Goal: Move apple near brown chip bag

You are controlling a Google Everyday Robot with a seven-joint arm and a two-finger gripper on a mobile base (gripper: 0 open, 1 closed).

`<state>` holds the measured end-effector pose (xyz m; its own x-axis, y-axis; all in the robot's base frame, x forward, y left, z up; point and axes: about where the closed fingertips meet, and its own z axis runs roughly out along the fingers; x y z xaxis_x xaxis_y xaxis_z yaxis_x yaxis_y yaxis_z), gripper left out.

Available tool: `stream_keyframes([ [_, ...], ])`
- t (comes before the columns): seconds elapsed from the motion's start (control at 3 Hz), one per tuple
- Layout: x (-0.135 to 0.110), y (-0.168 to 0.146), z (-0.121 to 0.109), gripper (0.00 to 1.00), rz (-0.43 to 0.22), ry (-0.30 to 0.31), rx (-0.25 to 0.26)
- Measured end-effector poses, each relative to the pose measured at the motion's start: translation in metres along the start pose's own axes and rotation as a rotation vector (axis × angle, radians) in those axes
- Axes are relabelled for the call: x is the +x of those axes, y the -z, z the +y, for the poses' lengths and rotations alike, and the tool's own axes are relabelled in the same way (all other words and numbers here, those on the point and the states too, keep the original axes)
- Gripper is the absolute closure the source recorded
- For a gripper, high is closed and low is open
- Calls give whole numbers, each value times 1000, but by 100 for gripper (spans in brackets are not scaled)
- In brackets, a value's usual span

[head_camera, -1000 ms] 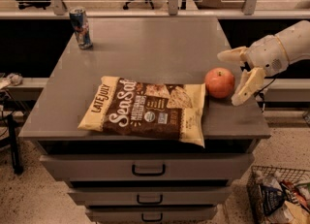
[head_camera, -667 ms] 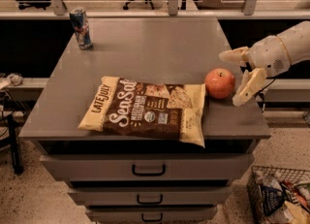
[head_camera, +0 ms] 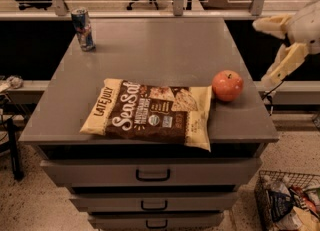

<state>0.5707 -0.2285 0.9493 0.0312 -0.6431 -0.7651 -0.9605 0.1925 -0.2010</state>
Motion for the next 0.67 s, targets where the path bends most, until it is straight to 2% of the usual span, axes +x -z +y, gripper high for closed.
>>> stream_keyframes([
  [0.33,-52,52,-3,0,11,89,148],
  [0.67,-58,54,-2,0,11,97,153],
])
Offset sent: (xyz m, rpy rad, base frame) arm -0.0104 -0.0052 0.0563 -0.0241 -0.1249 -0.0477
